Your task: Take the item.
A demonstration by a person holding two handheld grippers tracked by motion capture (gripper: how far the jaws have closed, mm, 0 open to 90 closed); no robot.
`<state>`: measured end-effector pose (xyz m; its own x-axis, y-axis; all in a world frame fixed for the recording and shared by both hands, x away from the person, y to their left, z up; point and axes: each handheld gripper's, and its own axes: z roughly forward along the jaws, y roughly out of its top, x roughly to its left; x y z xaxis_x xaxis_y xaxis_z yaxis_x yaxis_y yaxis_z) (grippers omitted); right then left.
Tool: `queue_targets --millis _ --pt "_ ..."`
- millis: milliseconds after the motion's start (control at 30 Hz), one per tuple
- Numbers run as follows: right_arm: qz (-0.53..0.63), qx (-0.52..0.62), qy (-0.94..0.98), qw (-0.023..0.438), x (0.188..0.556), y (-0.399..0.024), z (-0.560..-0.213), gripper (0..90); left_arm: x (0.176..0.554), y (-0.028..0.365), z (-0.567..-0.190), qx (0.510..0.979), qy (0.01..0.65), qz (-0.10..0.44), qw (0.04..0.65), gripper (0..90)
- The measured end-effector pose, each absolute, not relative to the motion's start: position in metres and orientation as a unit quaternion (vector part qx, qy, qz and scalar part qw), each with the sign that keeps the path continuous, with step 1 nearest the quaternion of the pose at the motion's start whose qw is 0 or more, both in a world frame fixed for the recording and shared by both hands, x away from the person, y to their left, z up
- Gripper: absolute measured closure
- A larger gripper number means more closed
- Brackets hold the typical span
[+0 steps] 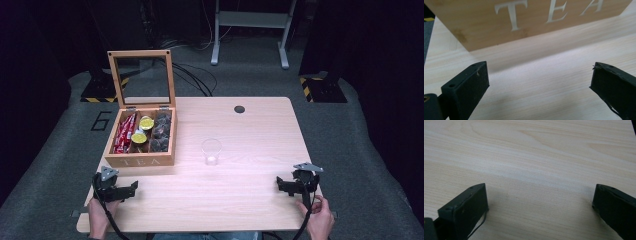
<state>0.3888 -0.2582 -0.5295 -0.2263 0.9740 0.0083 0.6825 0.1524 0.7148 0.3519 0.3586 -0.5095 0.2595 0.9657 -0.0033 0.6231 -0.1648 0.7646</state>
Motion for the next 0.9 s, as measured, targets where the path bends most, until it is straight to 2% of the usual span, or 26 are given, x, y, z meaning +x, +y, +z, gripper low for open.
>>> queue_targets --millis 900 --pt "0.307 0.572 0.721 0.241 0.389 -0.258 -0.530 0.0 0.380 0.334 -0.452 0.744 0.504 0.244 0.365 2.4"
